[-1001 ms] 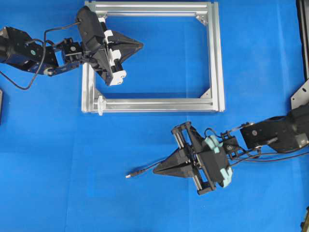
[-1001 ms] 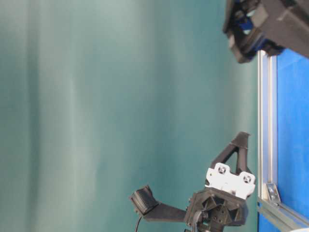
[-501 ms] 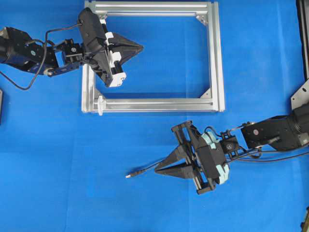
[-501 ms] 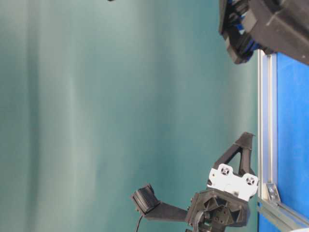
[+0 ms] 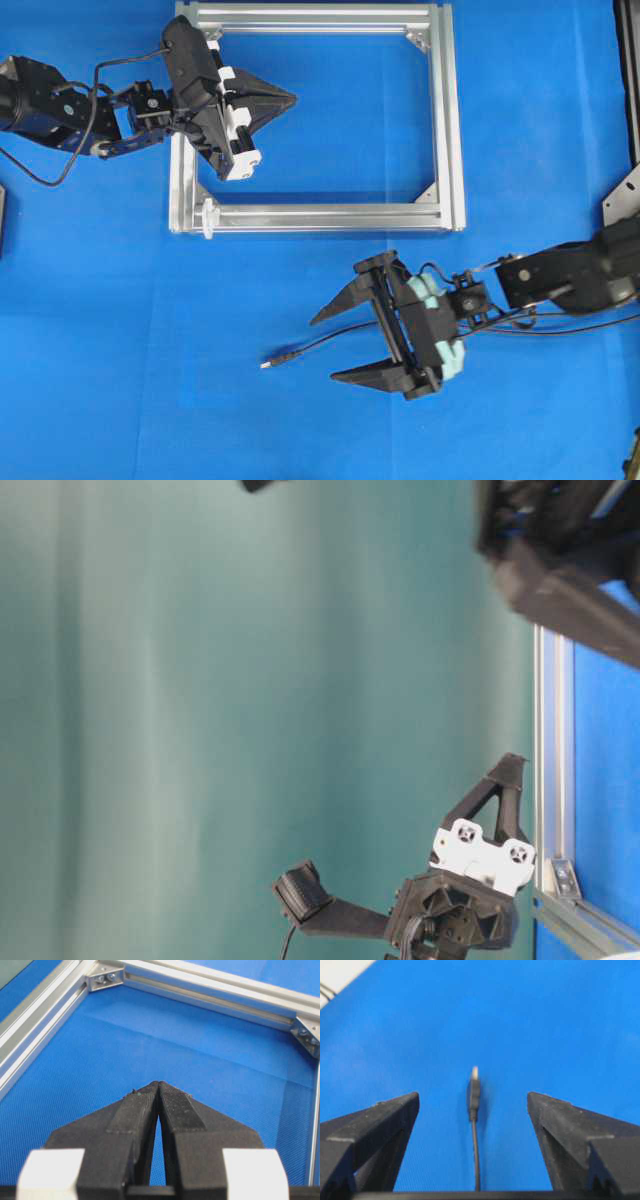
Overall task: Insert the wire through the string loop located on the left side.
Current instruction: 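Grasp the black USB cable near its plug with the right gripper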
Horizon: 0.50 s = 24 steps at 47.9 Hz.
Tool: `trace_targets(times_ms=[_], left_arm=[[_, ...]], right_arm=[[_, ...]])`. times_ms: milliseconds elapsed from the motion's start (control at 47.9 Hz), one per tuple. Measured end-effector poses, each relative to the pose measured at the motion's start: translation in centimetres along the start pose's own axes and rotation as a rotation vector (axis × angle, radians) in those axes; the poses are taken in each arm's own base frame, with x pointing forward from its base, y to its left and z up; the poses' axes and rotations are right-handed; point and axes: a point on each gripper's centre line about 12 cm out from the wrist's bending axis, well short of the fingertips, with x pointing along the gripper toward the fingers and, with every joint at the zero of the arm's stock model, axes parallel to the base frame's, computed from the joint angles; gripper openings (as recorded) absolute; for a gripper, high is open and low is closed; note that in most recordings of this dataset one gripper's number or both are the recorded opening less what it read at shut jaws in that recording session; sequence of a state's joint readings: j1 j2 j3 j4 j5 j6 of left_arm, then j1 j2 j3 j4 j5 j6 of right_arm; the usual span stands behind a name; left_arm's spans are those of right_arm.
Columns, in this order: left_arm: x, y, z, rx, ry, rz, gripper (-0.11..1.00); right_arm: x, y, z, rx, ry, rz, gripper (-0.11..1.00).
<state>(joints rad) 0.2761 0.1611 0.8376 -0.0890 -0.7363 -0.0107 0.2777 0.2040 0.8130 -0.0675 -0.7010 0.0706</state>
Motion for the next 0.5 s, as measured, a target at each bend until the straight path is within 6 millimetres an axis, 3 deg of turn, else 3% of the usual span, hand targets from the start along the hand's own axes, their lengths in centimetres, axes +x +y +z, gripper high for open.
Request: trace_targets(times_ms=[229, 501], left_arm=[[0.0, 0.0, 0.0, 0.0, 0.002, 0.0, 0.0], [-0.2, 0.0, -0.3, 0.0, 0.009, 0.001, 0.0]], right_arm=[[2.2, -0.6, -2.8, 0.049, 0.028, -0.034, 0.91], [3.3, -0.6, -4.2, 0.069, 0.052, -0.038, 0.88]])
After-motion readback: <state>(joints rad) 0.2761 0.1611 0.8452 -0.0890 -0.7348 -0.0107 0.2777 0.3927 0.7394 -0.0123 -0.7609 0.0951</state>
